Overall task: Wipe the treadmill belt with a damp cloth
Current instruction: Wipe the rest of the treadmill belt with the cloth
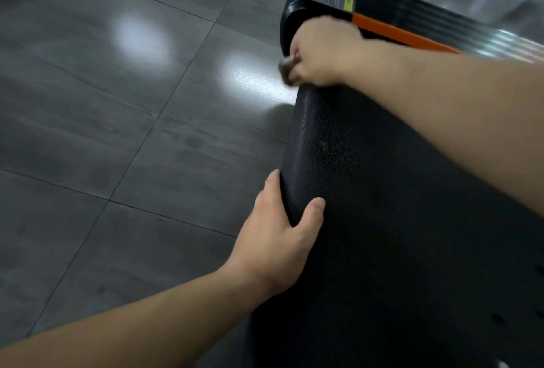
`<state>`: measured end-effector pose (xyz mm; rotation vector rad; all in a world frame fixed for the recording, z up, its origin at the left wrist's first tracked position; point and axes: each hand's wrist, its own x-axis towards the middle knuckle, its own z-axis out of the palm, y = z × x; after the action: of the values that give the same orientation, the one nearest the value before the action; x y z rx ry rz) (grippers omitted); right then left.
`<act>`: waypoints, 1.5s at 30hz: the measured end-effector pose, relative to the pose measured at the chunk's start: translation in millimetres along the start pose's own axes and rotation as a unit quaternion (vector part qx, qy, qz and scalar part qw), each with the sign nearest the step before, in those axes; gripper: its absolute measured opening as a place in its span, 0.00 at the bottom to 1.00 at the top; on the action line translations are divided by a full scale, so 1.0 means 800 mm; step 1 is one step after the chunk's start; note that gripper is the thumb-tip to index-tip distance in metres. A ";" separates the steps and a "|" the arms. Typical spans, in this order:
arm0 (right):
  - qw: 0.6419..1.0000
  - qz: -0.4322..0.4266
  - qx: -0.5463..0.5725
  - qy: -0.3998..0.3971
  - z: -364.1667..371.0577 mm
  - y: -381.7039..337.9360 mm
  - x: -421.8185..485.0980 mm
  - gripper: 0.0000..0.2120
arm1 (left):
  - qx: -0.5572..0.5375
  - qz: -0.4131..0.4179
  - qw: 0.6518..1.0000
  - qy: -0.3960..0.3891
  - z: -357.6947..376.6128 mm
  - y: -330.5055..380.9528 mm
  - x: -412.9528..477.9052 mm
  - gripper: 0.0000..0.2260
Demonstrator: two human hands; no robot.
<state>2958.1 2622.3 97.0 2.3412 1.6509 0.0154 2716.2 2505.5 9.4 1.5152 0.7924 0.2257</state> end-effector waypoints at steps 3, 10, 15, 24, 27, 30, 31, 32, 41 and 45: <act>0.989 0.103 -0.021 0.100 0.013 0.004 0.025 0.15 | 0.004 0.001 1.000 0.004 -0.001 0.000 0.000 0.35; 0.965 -0.068 0.245 0.070 0.025 -0.016 -0.132 0.14 | 0.026 -0.011 1.000 0.003 -0.001 0.008 -0.002 0.34; 0.943 -0.028 0.302 0.137 0.041 0.000 -0.166 0.12 | 0.036 -0.023 0.999 0.004 -0.004 0.021 -0.007 0.31; 0.930 -0.050 0.322 0.169 0.055 -0.068 -0.251 0.13 | -0.026 -0.065 0.996 -0.051 -0.018 0.000 -0.038 0.34; 0.946 -0.122 0.247 0.174 0.052 -0.070 -0.275 0.17 | -0.058 -0.080 0.993 -0.069 -0.023 -0.012 -0.054 0.18; 0.949 -0.040 0.223 0.218 0.048 -0.050 -0.229 0.16 | -0.066 -0.070 0.994 -0.053 -0.019 -0.015 -0.058 0.21; 0.947 0.012 0.227 0.226 0.048 -0.044 -0.210 0.15 | -0.067 -0.063 0.995 -0.046 -0.017 -0.011 -0.059 0.22; 0.942 0.056 0.239 0.228 0.051 -0.043 -0.198 0.14 | -0.072 -0.064 0.995 -0.038 -0.015 -0.012 -0.060 0.22; 0.922 -0.044 0.328 0.198 0.062 -0.074 -0.330 0.14 | -0.111 -0.072 0.991 0.008 -0.007 -0.019 -0.063 0.21; 0.917 0.123 0.288 0.247 0.071 -0.031 -0.276 0.11 | -0.111 -0.072 0.991 0.013 -0.004 -0.022 -0.066 0.20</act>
<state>2867.3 2413.2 69.4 3.2008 1.7279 0.2160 2669.7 2475.4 10.5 1.2429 0.8637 0.2187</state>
